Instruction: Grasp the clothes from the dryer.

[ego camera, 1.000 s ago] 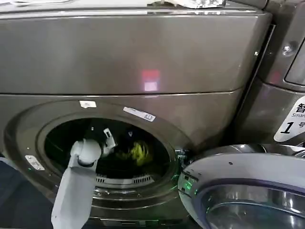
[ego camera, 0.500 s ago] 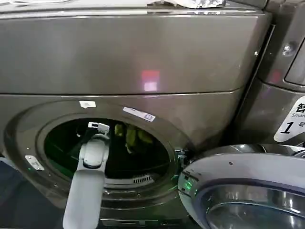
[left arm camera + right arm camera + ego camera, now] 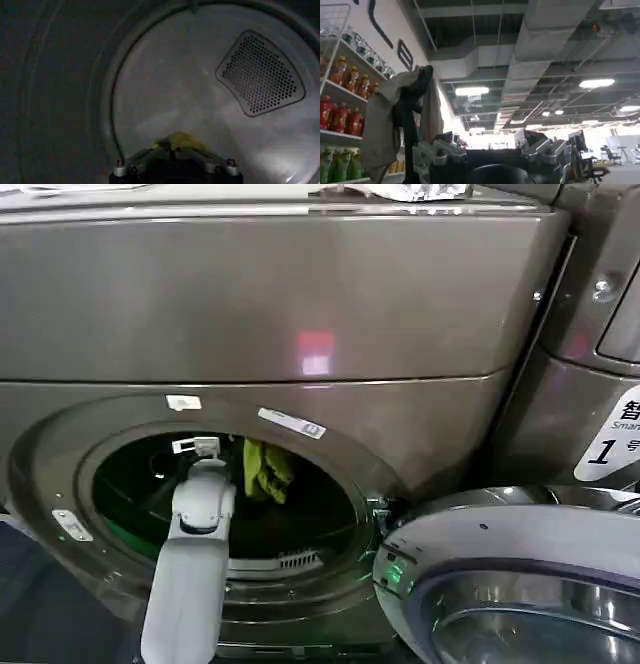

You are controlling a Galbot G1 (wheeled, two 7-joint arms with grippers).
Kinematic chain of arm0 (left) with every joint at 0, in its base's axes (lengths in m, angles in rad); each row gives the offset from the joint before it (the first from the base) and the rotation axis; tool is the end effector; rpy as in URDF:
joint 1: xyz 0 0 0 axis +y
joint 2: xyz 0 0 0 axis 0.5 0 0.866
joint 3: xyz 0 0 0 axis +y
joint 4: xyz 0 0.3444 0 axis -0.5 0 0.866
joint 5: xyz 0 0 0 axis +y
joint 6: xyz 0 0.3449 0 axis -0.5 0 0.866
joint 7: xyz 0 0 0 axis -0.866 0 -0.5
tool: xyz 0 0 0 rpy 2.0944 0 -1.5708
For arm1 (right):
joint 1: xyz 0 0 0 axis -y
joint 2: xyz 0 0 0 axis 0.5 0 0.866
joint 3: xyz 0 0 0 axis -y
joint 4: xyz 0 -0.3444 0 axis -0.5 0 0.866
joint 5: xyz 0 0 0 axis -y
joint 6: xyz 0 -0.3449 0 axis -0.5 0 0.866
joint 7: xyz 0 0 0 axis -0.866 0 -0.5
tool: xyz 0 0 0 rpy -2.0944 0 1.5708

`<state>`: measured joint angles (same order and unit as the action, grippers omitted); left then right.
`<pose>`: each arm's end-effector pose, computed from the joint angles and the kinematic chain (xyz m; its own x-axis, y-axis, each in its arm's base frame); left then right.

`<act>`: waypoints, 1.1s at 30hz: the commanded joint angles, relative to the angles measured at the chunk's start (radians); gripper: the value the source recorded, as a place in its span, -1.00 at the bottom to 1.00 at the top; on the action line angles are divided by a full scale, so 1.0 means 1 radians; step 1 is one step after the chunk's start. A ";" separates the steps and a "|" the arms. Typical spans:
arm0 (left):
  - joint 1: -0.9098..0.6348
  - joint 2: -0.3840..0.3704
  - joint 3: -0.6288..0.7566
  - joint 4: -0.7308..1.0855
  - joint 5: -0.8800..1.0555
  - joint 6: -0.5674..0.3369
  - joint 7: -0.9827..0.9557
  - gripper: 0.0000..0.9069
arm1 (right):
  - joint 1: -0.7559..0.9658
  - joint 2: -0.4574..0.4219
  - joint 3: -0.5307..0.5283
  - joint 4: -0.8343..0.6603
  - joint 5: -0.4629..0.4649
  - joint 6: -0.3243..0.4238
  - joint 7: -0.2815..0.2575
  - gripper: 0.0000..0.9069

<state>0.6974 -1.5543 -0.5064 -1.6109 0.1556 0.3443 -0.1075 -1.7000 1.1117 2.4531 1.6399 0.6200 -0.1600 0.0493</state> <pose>0.4370 -0.0005 -0.1925 -0.9869 -0.1463 -0.0676 -0.1553 0.9751 0.1581 -0.1838 -0.4309 -0.0415 0.0317 0.8911 -0.4528 0.9987 -0.0095 0.0511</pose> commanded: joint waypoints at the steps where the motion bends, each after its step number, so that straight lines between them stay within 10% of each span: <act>1: 0.003 -0.002 0.001 -0.002 -0.008 0.002 -0.018 -1.00 | 0.002 0.004 -0.008 0.007 0.003 -0.009 0.011 1.00; 33: 0.010 -0.004 0.023 -0.021 -0.005 0.005 0.031 -1.00 | 0.001 0.001 0.030 0.027 -0.004 -0.067 0.017 1.00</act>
<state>0.7104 -1.5602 -0.4830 -1.6325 0.1515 0.3507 -0.0814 -1.6984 1.1123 2.4801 1.6617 0.6170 -0.2147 0.0656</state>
